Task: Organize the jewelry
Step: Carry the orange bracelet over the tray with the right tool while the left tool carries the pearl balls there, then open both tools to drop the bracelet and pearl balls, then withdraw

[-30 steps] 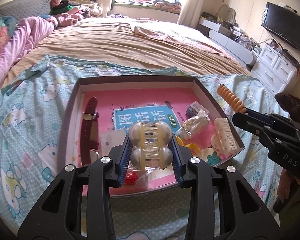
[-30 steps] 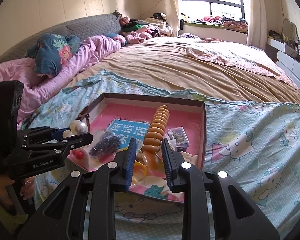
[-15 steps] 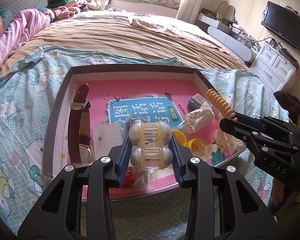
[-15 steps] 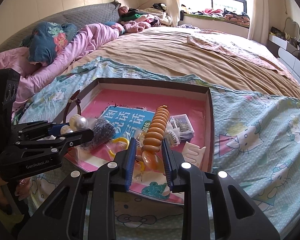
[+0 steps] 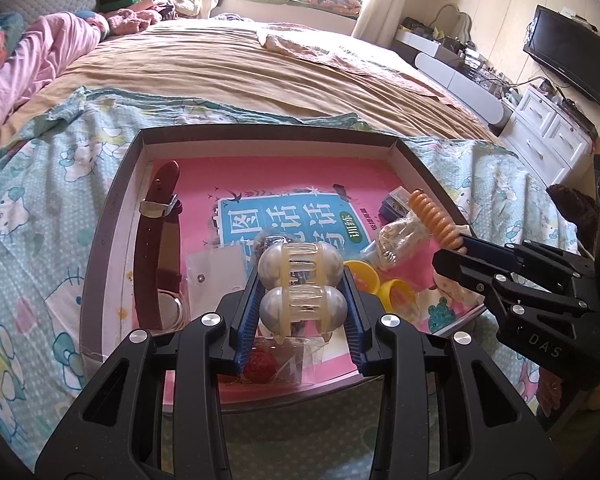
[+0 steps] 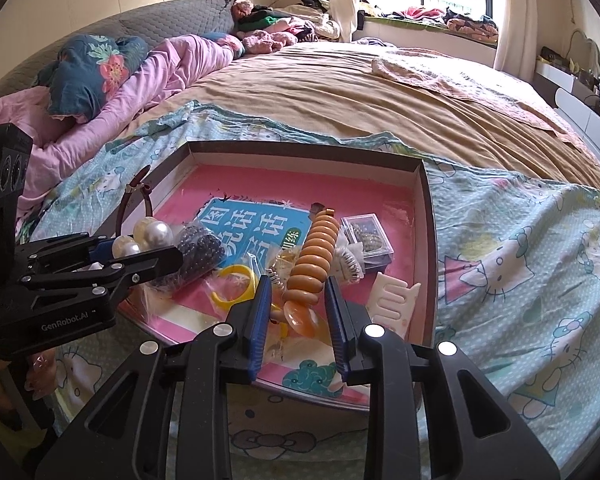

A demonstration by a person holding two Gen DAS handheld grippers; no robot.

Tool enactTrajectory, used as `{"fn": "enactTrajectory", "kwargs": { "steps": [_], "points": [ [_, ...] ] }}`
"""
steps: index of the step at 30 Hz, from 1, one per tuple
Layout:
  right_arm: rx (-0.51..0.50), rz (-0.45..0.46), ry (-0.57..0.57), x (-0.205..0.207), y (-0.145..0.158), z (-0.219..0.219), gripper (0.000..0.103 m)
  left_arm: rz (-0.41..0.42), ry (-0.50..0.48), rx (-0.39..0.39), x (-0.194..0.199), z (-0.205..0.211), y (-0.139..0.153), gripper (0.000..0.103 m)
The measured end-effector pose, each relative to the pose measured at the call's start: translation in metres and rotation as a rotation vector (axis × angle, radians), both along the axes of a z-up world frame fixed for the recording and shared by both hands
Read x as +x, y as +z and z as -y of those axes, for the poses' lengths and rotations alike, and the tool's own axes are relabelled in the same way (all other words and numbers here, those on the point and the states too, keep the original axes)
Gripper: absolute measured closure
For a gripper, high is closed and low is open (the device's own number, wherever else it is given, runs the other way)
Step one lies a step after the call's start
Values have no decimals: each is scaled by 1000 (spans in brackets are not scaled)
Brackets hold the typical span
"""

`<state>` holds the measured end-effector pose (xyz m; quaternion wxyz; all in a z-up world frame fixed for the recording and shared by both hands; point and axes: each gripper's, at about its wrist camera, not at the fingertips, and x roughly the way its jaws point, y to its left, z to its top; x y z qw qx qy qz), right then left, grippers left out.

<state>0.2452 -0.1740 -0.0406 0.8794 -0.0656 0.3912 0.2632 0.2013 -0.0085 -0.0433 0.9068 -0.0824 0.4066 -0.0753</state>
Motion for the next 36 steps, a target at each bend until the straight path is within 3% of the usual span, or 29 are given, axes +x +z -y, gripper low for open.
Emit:
{"fn": "enactTrajectory", "kwargs": {
  "steps": [10, 12, 18, 21, 26, 36],
  "points": [
    [31, 13, -35, -6, 9, 14, 57, 14, 14, 8, -4, -4, 6, 56],
    [44, 18, -45, -10, 14, 18, 48, 19, 16, 6, -6, -4, 10, 55],
    [84, 57, -71, -29, 34, 33, 22, 54, 32, 6, -19, -5, 29, 38],
    [82, 93, -77, -40, 45, 38, 13, 73, 37, 5, -28, -4, 41, 27],
    [90, 149, -84, -61, 62, 48, 7, 104, 40, 6, -47, -2, 57, 10],
    [49, 234, -119, -109, 77, 56, 5, 92, 79, 63, -98, -1, 65, 10]
  ]
}}
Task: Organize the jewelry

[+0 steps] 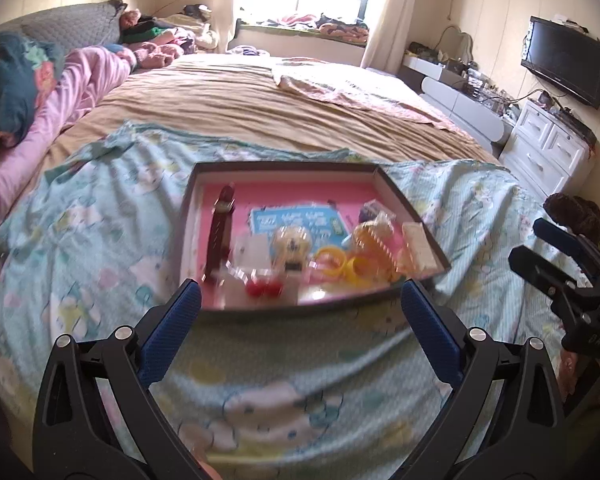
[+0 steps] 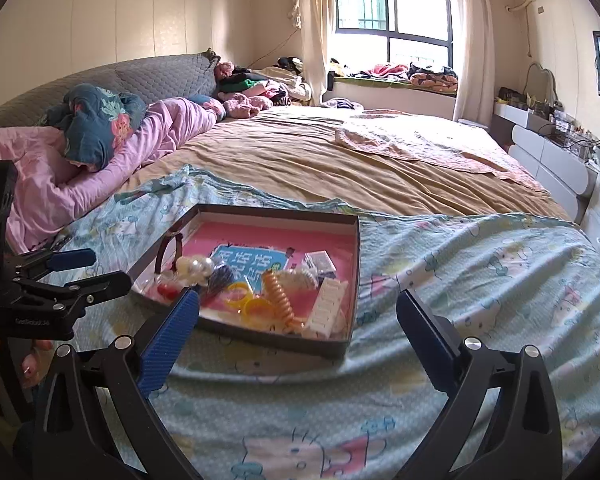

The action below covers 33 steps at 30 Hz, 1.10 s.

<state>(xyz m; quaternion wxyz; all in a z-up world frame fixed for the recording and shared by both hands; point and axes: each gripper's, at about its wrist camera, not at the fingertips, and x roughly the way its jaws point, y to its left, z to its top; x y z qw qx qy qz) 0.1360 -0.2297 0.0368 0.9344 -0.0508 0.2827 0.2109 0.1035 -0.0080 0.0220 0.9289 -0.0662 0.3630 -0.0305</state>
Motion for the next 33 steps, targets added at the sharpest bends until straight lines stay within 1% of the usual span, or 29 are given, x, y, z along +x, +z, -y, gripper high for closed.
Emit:
{"fn": "enactTrajectory", "kwargs": {
  "steps": [5, 8, 11, 14, 17, 21, 33],
  "points": [
    [-12, 8, -26, -20, -8, 4, 5, -6, 35, 22, -22, -3, -5, 10],
    [1, -10, -61, -30, -19, 8, 5, -14, 58, 22, -33, -5, -12, 10],
    [29, -65, -103, -36, -36, 11, 5, -22, 76, 15, -40, -5, -19, 10],
    [31, -116, -108, -41, -51, 9, 5, -25, 89, 18, -46, -3, -26, 10],
    [36, -140, -106, -46, -59, 8, 5, -26, 98, 23, -50, -2, -31, 10],
    [26, -149, -84, -49, -61, 2, 5, -41, 102, 33, -50, 2, -35, 10],
    [27, -150, -72, -48, -60, -1, 5, -34, 104, 37, -52, 4, -33, 10]
  ]
}}
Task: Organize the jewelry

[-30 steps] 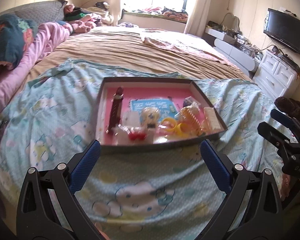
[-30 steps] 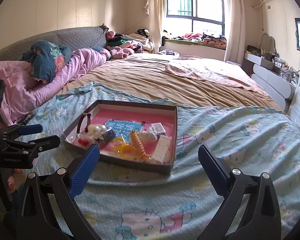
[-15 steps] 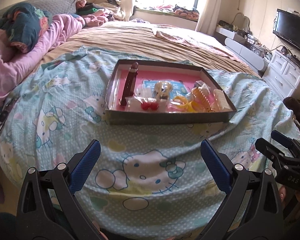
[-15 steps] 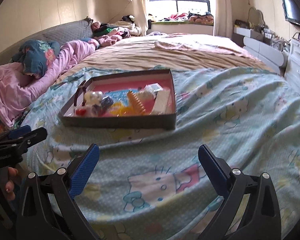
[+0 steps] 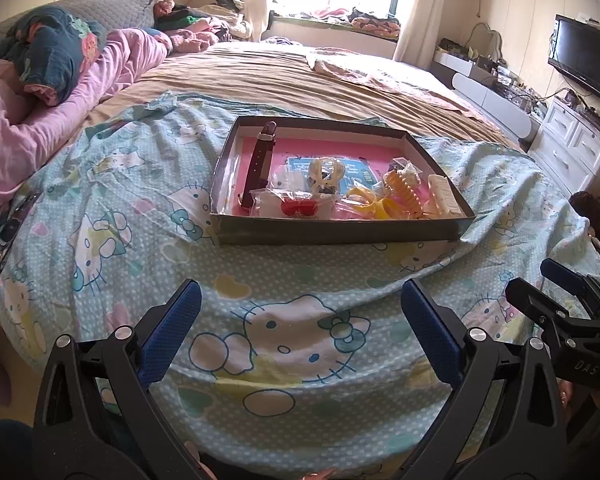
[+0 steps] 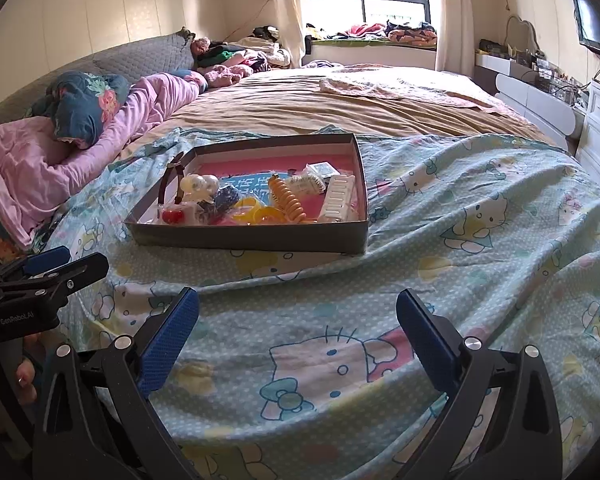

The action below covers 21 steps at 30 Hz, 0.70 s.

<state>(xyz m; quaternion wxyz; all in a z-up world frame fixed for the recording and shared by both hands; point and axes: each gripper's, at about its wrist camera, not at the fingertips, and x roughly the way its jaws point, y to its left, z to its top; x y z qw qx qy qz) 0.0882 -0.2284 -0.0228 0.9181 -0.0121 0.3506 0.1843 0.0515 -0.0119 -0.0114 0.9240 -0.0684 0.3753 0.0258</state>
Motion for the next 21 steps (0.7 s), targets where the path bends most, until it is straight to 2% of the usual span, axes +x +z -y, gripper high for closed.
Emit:
{"fn": "enactTrajectory", "kwargs": {
  "steps": [21],
  "points": [
    [0, 2, 2, -1, 0, 2, 5, -7, 0, 13, -2, 2, 1, 10]
  ]
}}
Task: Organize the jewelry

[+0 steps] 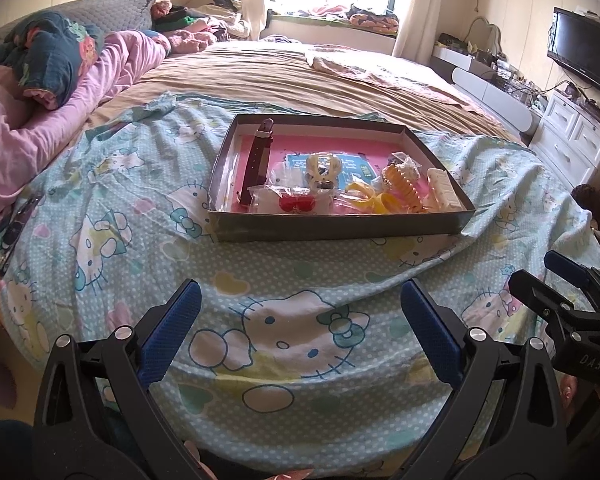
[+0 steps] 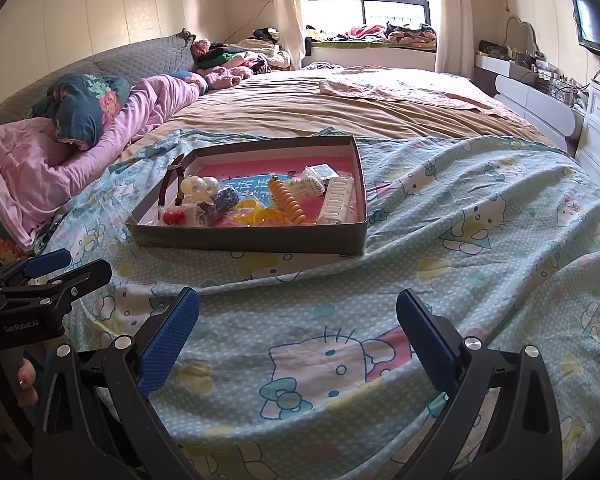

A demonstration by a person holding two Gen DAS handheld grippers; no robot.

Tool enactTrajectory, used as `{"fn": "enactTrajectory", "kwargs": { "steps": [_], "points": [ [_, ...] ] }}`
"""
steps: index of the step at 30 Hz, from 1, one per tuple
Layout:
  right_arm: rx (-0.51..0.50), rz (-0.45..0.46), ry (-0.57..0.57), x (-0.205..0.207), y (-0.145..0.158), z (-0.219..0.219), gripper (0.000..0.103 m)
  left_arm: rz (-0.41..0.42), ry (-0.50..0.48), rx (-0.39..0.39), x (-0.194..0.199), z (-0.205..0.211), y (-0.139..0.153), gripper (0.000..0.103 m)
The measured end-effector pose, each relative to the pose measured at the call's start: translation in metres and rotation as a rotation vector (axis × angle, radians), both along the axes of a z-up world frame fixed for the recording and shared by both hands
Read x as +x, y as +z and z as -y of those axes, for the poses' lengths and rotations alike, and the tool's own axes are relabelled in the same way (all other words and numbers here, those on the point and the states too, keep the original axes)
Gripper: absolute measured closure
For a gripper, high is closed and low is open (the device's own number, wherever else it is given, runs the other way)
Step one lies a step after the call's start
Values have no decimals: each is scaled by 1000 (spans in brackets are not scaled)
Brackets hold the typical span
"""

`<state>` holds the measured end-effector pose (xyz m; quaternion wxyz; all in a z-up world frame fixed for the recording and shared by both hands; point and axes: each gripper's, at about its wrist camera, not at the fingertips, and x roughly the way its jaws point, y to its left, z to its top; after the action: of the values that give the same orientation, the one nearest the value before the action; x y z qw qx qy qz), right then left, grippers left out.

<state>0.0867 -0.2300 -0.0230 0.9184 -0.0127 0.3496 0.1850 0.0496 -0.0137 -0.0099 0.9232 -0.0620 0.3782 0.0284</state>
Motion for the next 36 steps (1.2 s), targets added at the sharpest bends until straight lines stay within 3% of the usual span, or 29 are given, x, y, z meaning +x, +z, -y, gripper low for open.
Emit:
{"fn": "enactTrajectory", "kwargs": {
  "steps": [36],
  "points": [
    [-2, 4, 5, -3, 4, 0, 5, -10, 16, 21, -2, 2, 2, 10]
  ]
}}
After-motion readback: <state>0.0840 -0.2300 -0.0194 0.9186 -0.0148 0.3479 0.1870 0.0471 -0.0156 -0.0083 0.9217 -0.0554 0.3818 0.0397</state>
